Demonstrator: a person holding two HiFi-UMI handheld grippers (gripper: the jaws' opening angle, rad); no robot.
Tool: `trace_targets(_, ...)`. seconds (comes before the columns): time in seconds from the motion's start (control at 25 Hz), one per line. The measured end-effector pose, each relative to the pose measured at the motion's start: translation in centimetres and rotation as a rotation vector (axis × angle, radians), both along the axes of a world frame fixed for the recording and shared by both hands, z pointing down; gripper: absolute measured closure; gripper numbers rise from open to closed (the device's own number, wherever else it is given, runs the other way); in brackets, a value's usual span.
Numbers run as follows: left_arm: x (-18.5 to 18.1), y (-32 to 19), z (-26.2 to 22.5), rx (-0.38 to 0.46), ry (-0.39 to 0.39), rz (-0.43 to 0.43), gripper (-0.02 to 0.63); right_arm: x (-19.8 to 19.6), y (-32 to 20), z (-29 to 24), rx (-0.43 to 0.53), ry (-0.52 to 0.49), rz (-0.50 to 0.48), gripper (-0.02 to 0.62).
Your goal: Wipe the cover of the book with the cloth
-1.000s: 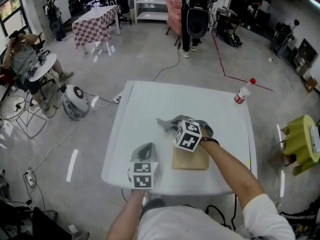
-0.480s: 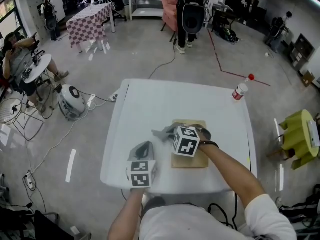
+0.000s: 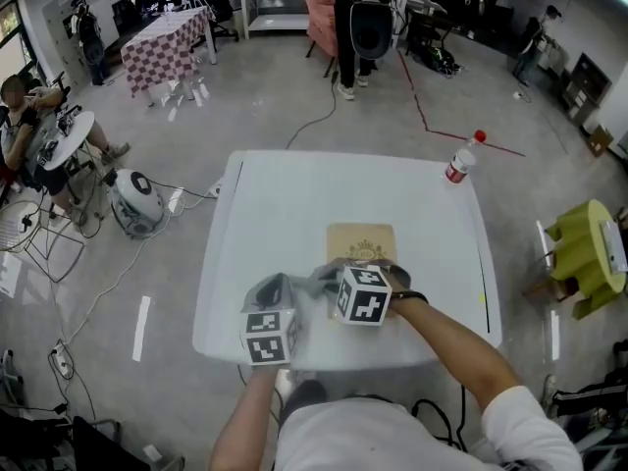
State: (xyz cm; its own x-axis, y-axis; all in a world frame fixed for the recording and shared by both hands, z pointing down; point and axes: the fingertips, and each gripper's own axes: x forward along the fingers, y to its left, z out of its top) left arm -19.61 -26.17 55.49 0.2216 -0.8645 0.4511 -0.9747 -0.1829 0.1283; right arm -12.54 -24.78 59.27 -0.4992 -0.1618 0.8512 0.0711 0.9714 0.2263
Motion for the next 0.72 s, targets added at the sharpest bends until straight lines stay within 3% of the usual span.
trace_targets(0.52, -0.7, 2.1, -0.8, -0.004, -0.024, -0.035, 0.6, 0.4, 7.0, -0.3, -0.048, -0.028, -0.079, 0.578)
trace_targets(0.72, -0.4, 2.6, -2.1, 0.02, -0.022, -0.042, 0.598, 0.7, 6.9, -1.6, -0.035, -0.123, -0.006, 0.578)
